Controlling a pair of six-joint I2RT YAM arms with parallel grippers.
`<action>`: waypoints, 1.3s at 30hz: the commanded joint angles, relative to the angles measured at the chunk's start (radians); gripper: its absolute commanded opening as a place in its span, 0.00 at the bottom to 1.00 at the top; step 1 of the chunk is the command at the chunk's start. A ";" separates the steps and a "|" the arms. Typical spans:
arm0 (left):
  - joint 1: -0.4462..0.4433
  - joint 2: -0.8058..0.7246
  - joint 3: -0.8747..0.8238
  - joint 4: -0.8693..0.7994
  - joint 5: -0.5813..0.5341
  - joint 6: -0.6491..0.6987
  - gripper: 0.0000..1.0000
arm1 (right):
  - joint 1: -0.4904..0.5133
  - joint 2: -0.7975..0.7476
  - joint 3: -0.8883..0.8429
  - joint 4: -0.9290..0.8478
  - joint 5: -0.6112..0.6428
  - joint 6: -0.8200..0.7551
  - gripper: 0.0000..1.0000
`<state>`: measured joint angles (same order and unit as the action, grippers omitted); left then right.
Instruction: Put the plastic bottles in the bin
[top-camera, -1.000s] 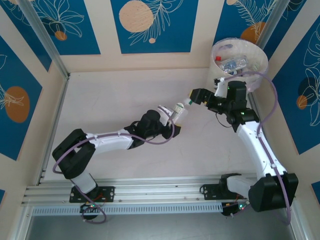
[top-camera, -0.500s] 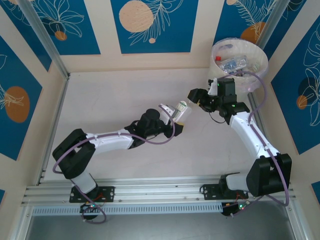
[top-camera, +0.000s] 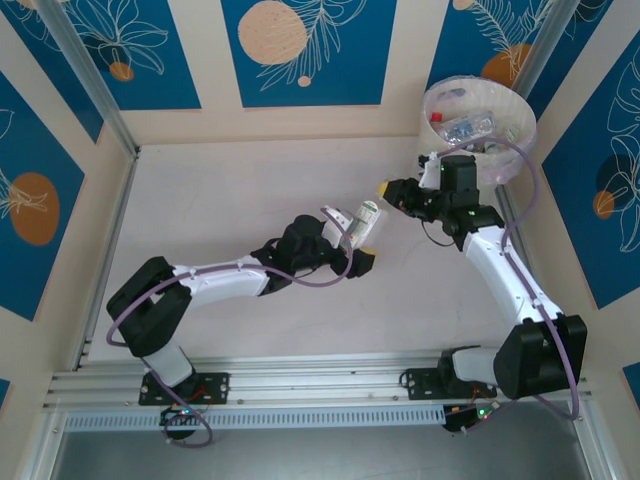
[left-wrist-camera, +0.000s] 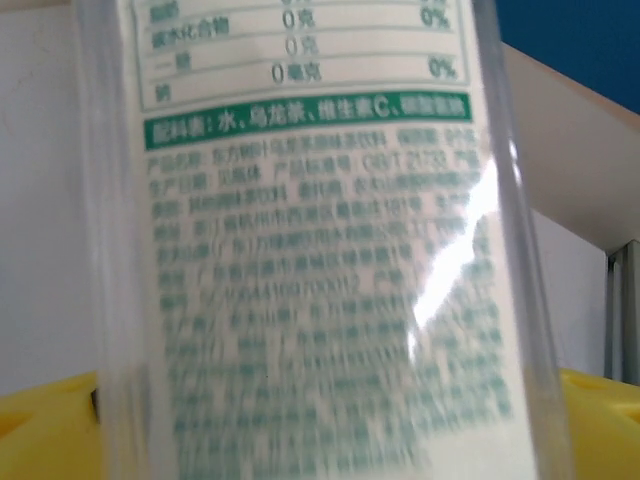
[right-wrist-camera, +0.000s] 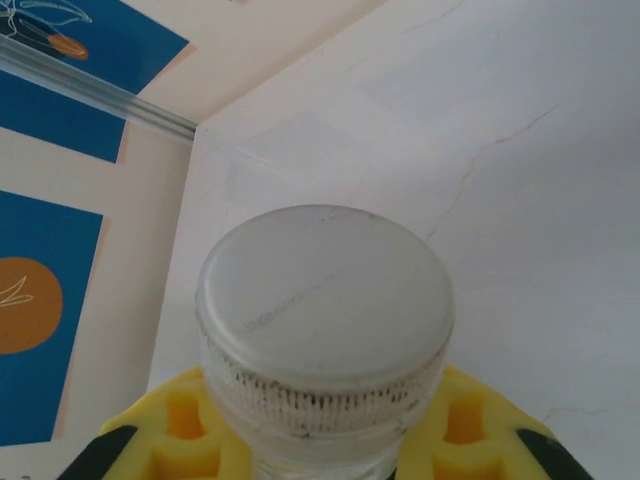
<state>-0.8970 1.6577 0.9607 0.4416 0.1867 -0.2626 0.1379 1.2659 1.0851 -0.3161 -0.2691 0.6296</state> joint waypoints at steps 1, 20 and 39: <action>-0.003 -0.030 -0.009 0.073 0.010 0.004 1.00 | -0.026 -0.055 0.057 -0.033 0.059 -0.083 0.00; 0.013 -0.096 -0.161 0.137 -0.393 -0.088 1.00 | -0.157 -0.290 0.148 0.306 0.556 -0.327 0.00; 0.023 -0.132 -0.218 0.139 -0.426 -0.105 1.00 | -0.362 0.140 0.561 -0.009 0.542 -0.335 0.00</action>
<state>-0.8829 1.5612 0.7570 0.5465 -0.2146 -0.3584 -0.2184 1.3670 1.6325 -0.2810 0.2447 0.3050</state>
